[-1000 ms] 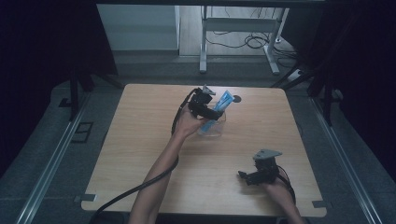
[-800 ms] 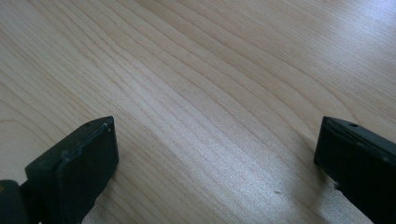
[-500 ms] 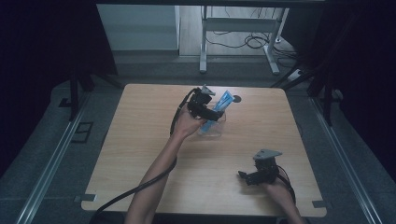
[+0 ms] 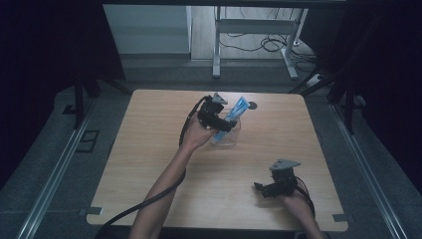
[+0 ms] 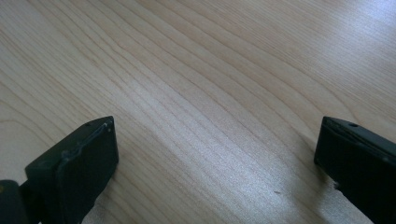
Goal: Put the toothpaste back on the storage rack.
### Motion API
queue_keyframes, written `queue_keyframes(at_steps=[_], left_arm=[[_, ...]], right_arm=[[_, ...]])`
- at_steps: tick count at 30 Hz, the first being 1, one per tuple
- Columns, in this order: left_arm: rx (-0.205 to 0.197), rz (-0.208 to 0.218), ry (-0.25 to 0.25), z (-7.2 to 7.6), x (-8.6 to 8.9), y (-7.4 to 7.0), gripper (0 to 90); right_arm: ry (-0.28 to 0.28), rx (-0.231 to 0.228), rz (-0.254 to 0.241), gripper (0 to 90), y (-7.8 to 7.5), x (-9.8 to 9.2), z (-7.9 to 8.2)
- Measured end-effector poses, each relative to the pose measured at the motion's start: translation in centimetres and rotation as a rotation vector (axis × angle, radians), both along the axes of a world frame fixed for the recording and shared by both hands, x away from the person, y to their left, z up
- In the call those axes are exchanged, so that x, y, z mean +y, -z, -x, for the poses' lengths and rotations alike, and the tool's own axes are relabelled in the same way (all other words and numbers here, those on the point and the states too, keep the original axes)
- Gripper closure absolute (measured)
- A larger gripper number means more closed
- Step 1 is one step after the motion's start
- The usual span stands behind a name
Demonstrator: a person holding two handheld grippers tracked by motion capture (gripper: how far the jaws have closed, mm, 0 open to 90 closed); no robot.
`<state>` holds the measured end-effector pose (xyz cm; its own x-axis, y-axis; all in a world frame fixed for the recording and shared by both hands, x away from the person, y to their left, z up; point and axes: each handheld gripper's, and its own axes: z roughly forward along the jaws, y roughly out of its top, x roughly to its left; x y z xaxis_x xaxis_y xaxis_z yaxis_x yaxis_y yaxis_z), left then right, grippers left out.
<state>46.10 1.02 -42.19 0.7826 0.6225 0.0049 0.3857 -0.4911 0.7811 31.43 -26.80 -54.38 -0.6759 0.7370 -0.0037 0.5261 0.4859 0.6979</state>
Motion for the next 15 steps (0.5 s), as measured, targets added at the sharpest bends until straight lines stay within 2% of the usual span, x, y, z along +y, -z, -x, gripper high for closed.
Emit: queue_keyframes(at_steps=[8,15], left_arm=[[-0.010,-0.021,0.005,0.8,0.4,0.0,12.8],[-0.013,-0.021,0.008,1.6,1.1,-0.1,12.8]], right_arm=[[0.000,0.000,0.000,0.0,0.0,0.0,0.0],[0.000,0.002,-0.001,0.0,0.0,0.0,0.0]])
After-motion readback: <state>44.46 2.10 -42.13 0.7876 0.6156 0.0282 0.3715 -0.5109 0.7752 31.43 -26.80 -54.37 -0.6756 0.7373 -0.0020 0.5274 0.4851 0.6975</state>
